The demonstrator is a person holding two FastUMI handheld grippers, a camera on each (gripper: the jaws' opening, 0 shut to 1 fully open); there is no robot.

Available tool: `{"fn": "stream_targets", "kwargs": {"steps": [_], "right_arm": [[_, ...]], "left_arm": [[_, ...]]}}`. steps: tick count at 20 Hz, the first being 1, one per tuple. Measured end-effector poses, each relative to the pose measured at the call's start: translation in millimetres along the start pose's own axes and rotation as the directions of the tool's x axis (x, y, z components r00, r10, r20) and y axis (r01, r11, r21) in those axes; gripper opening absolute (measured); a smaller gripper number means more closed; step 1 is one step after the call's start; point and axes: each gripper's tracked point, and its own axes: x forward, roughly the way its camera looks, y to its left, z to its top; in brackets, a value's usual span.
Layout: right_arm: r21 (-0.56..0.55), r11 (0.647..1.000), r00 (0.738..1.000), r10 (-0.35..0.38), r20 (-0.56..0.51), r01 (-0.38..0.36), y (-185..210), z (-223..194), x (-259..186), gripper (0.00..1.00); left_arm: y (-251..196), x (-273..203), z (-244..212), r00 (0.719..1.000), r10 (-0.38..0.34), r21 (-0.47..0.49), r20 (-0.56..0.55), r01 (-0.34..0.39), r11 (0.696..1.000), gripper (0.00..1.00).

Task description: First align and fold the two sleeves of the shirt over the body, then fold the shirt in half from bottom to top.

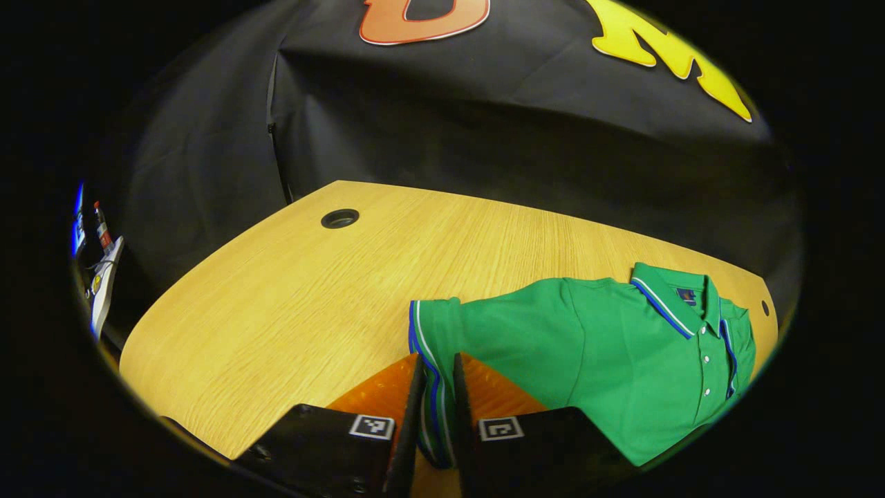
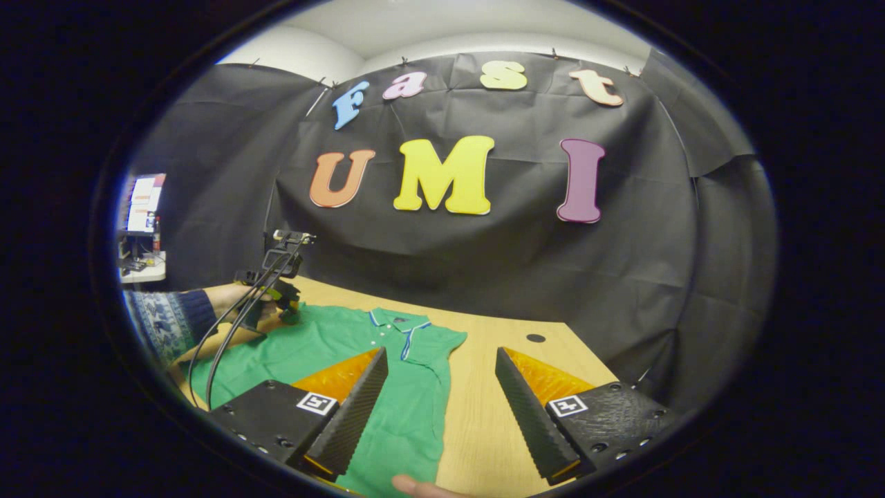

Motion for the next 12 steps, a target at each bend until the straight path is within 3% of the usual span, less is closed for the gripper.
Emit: {"fn": "stream_targets", "kwargs": {"steps": [2,3,4,5,6,12], "right_arm": [[-0.006,1.000,1.000,-0.003,0.004,0.003,-2,-1,-3,0.95],[-0.008,1.000,1.000,-0.007,0.008,0.007,-5,0,-3,0.95],[-0.008,1.000,1.000,-0.013,0.012,0.013,-7,1,-4,0.95],[-0.005,1.000,1.000,-0.017,0.016,0.017,-9,2,-4,0.95],[-0.001,1.000,1.000,-0.020,0.018,0.020,-11,2,-5,0.95],[0.011,1.000,0.999,-0.027,0.018,0.027,-15,2,-5,0.95]], "left_arm": [[-7,0,-2,1.000,0.010,0.042,-0.021,-0.009,0.999,0.14],[-10,-3,-1,0.999,0.019,0.063,-0.033,-0.017,0.998,0.12],[-14,-6,1,0.999,0.022,0.077,-0.040,-0.019,0.997,0.10],[-22,-10,3,0.999,0.016,0.078,-0.040,-0.013,0.997,0.24],[-30,-15,9,1.000,0.004,0.076,-0.029,-0.002,0.997,0.09],[-79,-39,39,0.999,-0.033,0.159,0.027,0.028,0.987,0.09]]}}
